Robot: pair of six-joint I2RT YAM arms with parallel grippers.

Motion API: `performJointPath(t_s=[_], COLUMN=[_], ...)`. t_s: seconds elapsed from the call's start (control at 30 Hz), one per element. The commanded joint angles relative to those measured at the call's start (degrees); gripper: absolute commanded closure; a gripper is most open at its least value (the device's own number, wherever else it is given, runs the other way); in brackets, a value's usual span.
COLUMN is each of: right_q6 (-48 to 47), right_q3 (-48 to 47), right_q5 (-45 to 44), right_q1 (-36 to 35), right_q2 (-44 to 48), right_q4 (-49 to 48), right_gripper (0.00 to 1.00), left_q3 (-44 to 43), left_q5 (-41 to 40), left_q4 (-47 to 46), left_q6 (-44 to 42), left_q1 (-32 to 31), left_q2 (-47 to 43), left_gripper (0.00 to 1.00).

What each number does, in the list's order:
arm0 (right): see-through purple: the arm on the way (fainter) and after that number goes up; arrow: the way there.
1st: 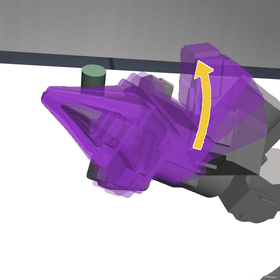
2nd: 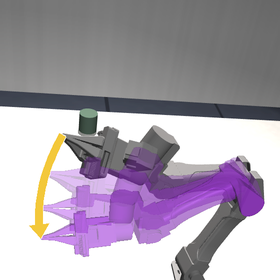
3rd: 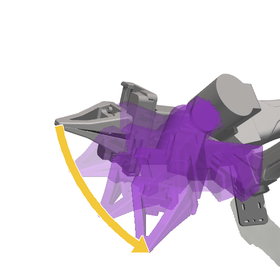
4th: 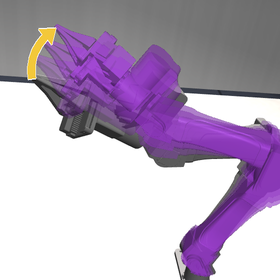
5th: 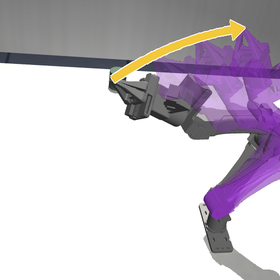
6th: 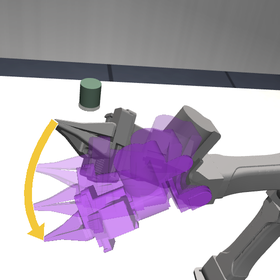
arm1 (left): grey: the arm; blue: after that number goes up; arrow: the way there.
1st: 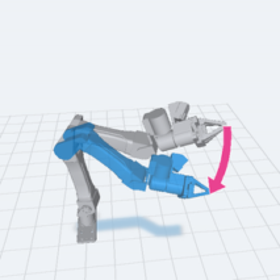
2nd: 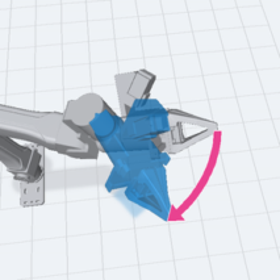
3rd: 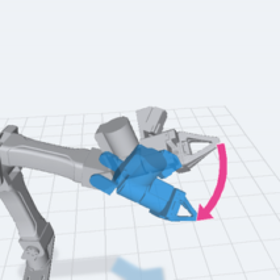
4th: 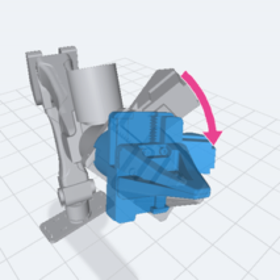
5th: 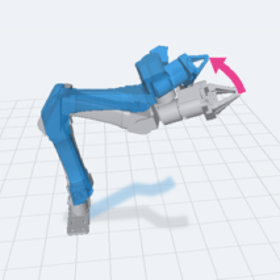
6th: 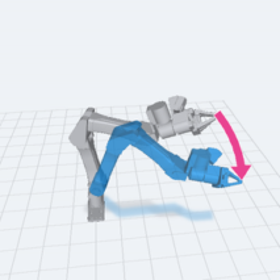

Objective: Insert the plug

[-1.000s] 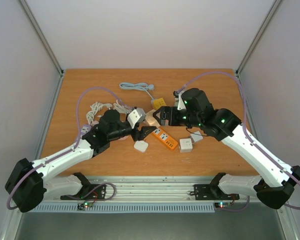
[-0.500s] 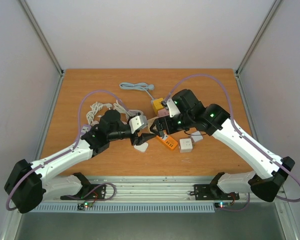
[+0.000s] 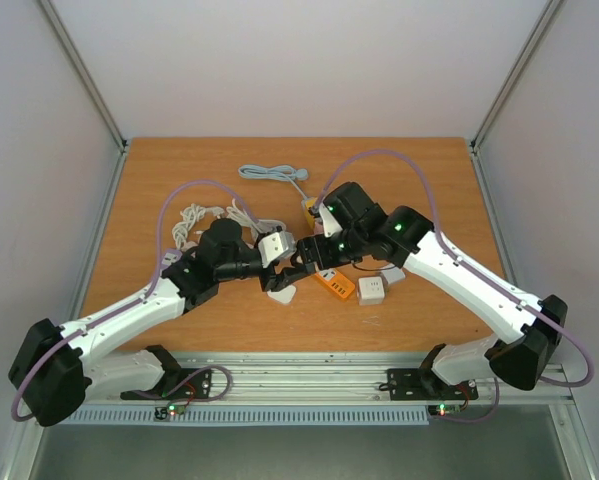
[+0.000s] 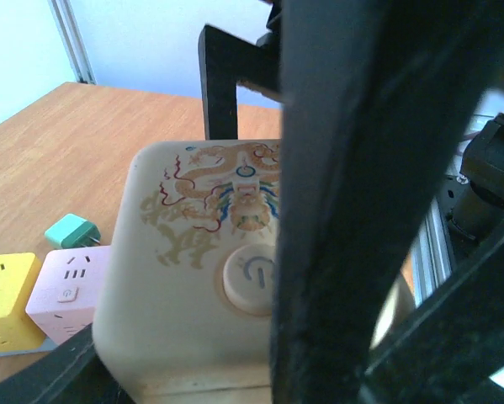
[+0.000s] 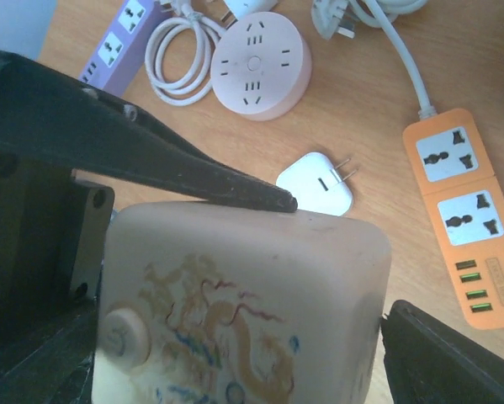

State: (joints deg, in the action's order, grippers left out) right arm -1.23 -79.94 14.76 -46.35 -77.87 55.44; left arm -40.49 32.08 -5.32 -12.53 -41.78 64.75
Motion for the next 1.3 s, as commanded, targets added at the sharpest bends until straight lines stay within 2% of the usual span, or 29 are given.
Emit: performJointPath(t_s=[0.0, 0.1, 0.2, 0.4, 0.63, 0.73, 0.8, 0.93, 1.03, 1.17, 1.27], right_q6=[4.56, 6.57, 7.83, 8.34, 7.38, 7.71, 8.28, 9.17, 9.23, 9.23, 9.48], right_q3=[1.65, 1.87, 2.13, 2.25, 1.57, 1.29, 1.15, 1.05, 1.28, 1.24, 1.04], right_q5=[-2.77, -4.53, -6.15, -3.65, 3.99, 5.85, 6.74, 6.56, 3.02, 1.09, 0.51], right_q1=[-0.93, -0.94, -0.87, 0.06, 2.54, 3.13, 3.18, 3.15, 3.12, 3.11, 3.11], right_q2=[-0.58, 0.29, 2.23, 5.78, 6.75, 6.78, 6.75, 5.75, 4.35, 2.04, 0.83], right_q4=[-1.92, -2.44, -3.16, -4.74, -4.90, -4.95, -5.09, -4.21, -2.09, 0.01, 0.79], right_gripper=[0.21, 0.35, 0.44, 0.48, 0.51, 0.49, 0.46, 0.30, 0.23, 0.23, 0.34], left_q3=[-1.57, -1.22, -0.68, -0.34, -0.03, -0.03, -0.23, -0.29, -0.37, -0.71, -0.78], left_q5=[0.13, 0.06, -0.37, -1.64, -0.97, 0.36, 1.03, 2.03, 2.16, 1.77, 0.98], left_q4=[-4.16, -5.01, -6.06, -6.52, -7.01, -7.18, -6.85, -6.84, -7.30, -6.84, -6.27], left_q6=[-0.84, -0.22, 0.62, 2.95, 5.14, 5.99, 5.81, 4.96, 4.07, 2.98, 2.74], left_q1=[-0.19, -0.17, -0.17, -0.19, -0.17, -0.15, -0.18, -0.17, -0.17, -0.16, -0.19], left_q2=[-1.94, -2.34, -2.89, -3.06, -2.32, -1.81, -1.50, -1.59, -2.05, -2.26, -2.16], left_gripper=[0.64, 0.61, 0.56, 0.43, 0.36, 0.38, 0.48, 0.62, 0.64, 0.64, 0.63])
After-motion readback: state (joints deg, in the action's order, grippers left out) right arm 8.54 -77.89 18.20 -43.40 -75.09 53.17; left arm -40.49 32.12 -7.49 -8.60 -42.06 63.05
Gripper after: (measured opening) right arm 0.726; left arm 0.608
